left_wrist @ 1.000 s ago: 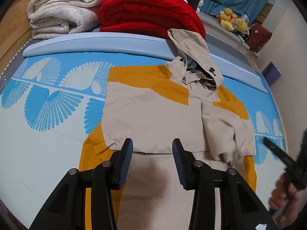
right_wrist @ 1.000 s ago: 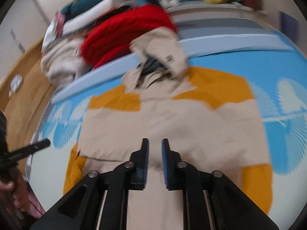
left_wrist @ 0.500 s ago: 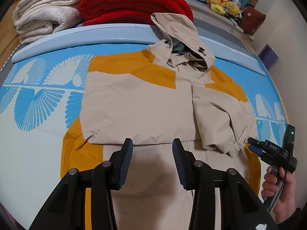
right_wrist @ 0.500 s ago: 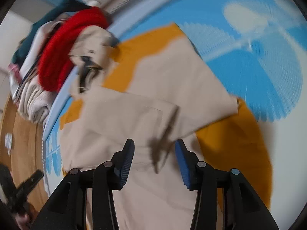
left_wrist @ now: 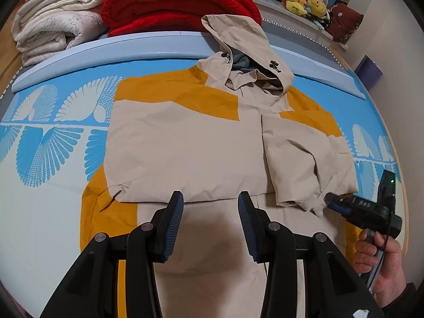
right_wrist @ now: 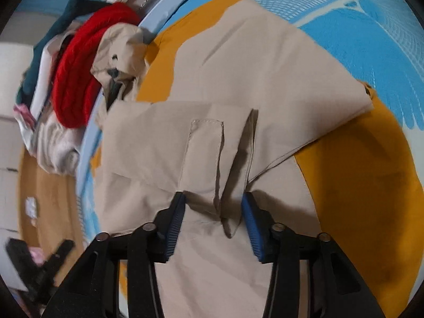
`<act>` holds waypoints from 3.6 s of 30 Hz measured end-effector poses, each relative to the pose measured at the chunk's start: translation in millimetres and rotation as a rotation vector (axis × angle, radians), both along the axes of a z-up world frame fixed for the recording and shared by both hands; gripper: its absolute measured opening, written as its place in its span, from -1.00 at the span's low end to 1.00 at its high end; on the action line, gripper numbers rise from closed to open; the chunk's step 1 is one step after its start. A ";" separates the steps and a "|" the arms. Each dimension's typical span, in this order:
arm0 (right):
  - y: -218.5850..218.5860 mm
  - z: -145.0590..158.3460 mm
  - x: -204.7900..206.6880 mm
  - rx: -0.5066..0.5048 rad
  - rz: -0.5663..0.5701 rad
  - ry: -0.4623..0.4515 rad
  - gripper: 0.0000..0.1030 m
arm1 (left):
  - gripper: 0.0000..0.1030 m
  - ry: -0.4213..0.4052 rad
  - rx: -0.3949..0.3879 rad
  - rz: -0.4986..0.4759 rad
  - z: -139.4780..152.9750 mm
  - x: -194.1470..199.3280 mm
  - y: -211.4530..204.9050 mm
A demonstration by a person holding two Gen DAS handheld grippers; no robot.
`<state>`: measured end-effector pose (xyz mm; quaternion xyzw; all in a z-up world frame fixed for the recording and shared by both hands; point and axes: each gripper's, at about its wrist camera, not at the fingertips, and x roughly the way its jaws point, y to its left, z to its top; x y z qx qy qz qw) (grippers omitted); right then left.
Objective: Fold large clothes
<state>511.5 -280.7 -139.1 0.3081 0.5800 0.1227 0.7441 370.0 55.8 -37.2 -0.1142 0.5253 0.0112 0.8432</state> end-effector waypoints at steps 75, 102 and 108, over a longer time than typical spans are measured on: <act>62.8 83.6 -12.9 -0.009 0.002 -0.188 0.12 | -0.64 -0.051 -0.079 0.249 -12.4 7.1 58.6; 9.5 29.8 -20.5 -0.154 -0.239 0.031 -0.72 | -0.88 -0.010 -0.168 0.344 -62.0 16.7 119.7; 21.8 55.3 -14.7 -0.295 -0.195 -0.139 -0.37 | -0.73 -0.074 -0.022 0.323 -43.8 15.2 103.1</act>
